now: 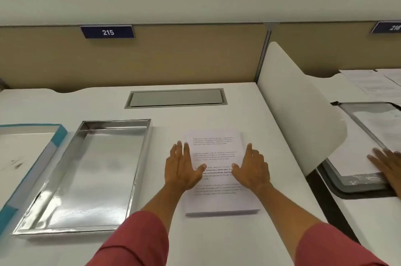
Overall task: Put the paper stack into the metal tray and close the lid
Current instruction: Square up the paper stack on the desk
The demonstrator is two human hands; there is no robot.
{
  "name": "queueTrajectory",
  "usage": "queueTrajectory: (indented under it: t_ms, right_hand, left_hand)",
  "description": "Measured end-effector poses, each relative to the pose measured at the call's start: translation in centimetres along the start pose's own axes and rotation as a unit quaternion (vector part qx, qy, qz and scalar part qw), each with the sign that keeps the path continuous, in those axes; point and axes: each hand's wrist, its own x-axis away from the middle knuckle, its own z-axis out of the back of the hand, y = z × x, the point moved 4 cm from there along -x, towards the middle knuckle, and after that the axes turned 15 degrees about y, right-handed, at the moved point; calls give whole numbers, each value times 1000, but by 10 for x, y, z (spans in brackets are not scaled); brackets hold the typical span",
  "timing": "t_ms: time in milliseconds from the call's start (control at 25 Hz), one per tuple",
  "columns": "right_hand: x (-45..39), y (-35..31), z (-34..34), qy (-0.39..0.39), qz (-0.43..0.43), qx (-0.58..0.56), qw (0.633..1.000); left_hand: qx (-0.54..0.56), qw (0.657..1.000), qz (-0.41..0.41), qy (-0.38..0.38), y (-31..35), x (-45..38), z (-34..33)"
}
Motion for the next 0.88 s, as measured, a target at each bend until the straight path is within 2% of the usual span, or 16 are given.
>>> queueTrajectory:
  t_ms: [80, 200, 320, 520, 720, 880]
  right_hand:
    - [-1, 11, -11, -35, -70, -51, 996]
    - [-4, 18, -27, -66, -123, -101, 985]
    - [-11, 15, -30, -59, -154, -118, 979]
    - [-25, 22, -39, -87, -255, -151, 951]
    - [-39, 24, -38, -114, -256, -195, 940]
    - [-40, 24, -34, -116, -232, -180, 949]
  left_hand:
    - [32, 997, 57, -30, -3, 5, -11]
    - [96, 984, 139, -57, -8, 13, -25]
    - [137, 969, 199, -51, -4, 10, -31]
    - [159, 940, 296, -54, -7, 0, -35]
    - [236, 894, 371, -82, -17, -14, -43]
    - [225, 904, 357, -77, -14, -16, -43]
